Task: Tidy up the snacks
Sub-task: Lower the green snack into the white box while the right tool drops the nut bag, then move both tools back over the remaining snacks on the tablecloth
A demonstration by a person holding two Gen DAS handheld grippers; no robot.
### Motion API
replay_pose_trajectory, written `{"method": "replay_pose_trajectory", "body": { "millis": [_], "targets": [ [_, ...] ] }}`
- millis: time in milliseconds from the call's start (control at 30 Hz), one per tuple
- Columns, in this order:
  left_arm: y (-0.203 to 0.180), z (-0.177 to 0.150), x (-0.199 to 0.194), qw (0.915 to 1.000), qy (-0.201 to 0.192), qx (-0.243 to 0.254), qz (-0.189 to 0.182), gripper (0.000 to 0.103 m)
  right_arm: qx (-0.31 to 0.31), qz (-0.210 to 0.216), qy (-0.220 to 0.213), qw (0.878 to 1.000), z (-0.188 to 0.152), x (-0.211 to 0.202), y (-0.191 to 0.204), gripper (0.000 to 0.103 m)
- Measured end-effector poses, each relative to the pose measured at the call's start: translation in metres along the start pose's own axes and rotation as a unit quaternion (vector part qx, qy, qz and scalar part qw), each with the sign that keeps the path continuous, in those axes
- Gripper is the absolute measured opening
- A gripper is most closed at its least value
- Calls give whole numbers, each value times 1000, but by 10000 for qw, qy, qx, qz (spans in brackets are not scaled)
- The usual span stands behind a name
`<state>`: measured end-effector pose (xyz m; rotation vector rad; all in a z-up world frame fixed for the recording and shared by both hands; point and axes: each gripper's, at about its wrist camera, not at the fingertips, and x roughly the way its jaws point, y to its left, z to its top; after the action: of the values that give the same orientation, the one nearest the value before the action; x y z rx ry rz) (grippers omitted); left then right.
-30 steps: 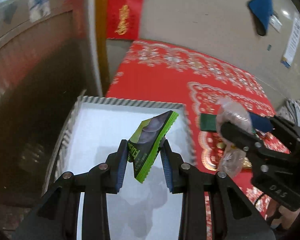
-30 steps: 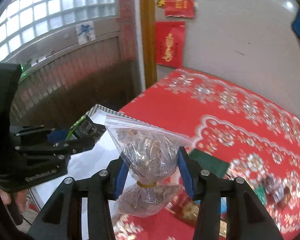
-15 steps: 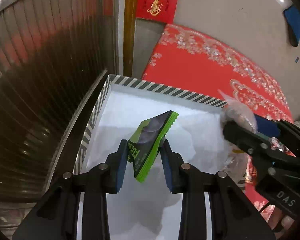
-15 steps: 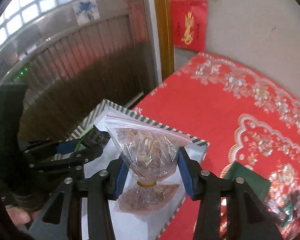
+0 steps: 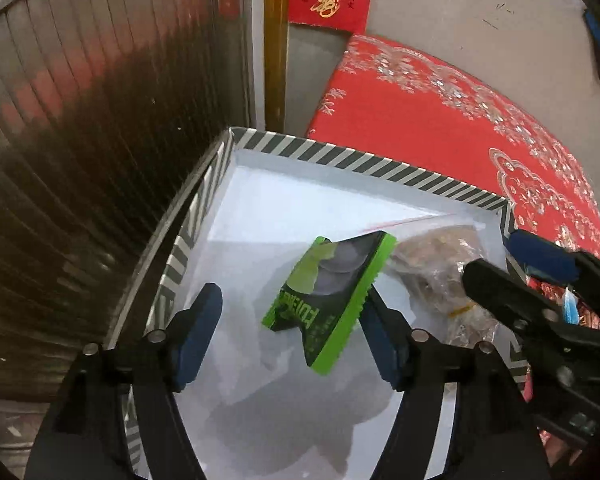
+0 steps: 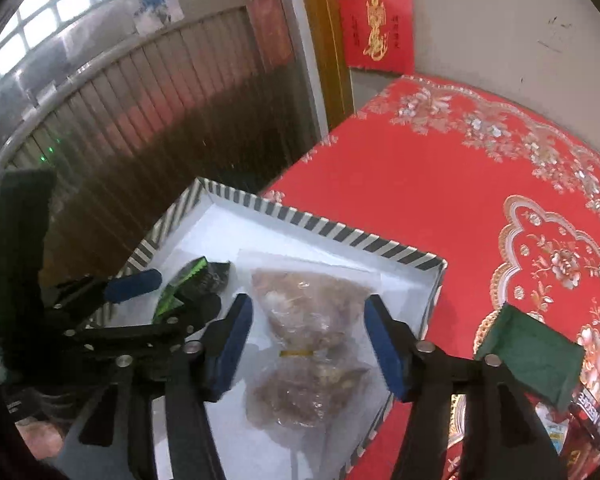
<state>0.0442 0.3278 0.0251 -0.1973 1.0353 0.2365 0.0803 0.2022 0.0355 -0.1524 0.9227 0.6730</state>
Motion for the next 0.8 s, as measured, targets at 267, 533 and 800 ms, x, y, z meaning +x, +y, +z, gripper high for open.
{"method": "replay_pose_trajectory", "body": {
  "millis": [267, 533, 800],
  "targets": [
    [-14, -14, -48, 9980, -616, 125, -62, 76, -91, -301, -486, 9983, -16, -49, 0, 76],
    [-60, -35, -89, 9939, -976, 429, -286, 76, 99, -547, -833, 9950, -45, -99, -29, 80],
    [-116, -56, -100, 9898, -924, 826, -708, 76, 471, -953, -943, 9898, -88, -145, -78, 83]
  ]
}}
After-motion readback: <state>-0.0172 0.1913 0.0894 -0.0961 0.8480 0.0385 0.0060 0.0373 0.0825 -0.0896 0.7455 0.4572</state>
